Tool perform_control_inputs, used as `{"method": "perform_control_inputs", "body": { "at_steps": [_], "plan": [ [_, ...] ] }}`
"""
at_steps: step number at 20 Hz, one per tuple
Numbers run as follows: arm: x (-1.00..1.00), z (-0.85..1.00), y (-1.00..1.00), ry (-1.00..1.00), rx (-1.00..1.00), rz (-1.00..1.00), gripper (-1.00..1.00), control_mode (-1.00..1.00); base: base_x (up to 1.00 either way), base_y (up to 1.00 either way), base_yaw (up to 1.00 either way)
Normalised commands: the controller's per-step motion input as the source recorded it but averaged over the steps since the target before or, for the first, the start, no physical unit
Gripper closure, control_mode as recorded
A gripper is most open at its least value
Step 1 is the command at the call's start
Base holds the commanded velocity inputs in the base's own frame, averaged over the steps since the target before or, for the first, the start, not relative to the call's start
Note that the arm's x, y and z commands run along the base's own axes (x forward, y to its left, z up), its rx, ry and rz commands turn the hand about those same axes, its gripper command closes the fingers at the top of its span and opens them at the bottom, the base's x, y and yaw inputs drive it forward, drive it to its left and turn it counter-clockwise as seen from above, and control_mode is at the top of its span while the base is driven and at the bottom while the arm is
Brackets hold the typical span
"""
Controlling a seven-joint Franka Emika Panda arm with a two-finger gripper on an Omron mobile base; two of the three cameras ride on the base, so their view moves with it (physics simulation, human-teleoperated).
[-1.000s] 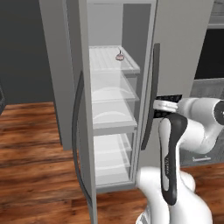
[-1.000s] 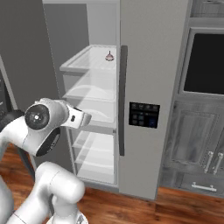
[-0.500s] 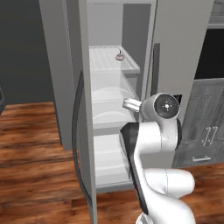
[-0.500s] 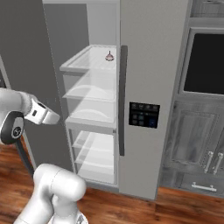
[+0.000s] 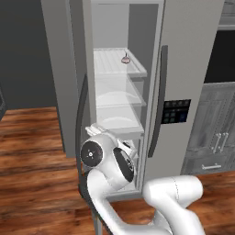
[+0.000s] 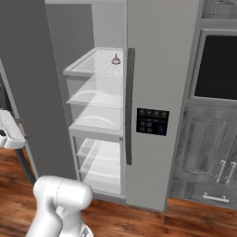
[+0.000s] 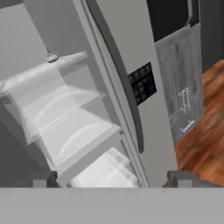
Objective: There's a chicken drumstick in the fridge that needs to be moved to the freezer for freezing. Pick up the chicken drumstick from the fridge, place it on any shelf in the freezer, and close the fridge and freezer doors when done.
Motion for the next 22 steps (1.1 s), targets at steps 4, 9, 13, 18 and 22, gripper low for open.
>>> {"method": "perform_control_inputs", "body": {
  "at_steps": [4,9,13,18,22],
  "plan": [
    [0.00,-0.82,1.00,-0.27,-0.18,-0.27,-1.00,-1.00,0.00,0.00,0.00],
    [0.00,-0.50,1.00,-0.08,-0.29,-0.22,-1.00,-1.00,0.00,0.00,0.00],
    [0.01,-0.22,1.00,-0.01,-0.31,-0.25,-1.00,-1.00,0.00,0.00,0.00],
    [0.00,-0.13,0.99,0.03,-0.32,-0.27,-1.00,-1.00,0.00,0.00,0.00],
    [-0.01,0.00,0.86,0.21,-0.36,-0.22,-1.00,-1.00,0.00,0.00,0.00]
  ]
}}
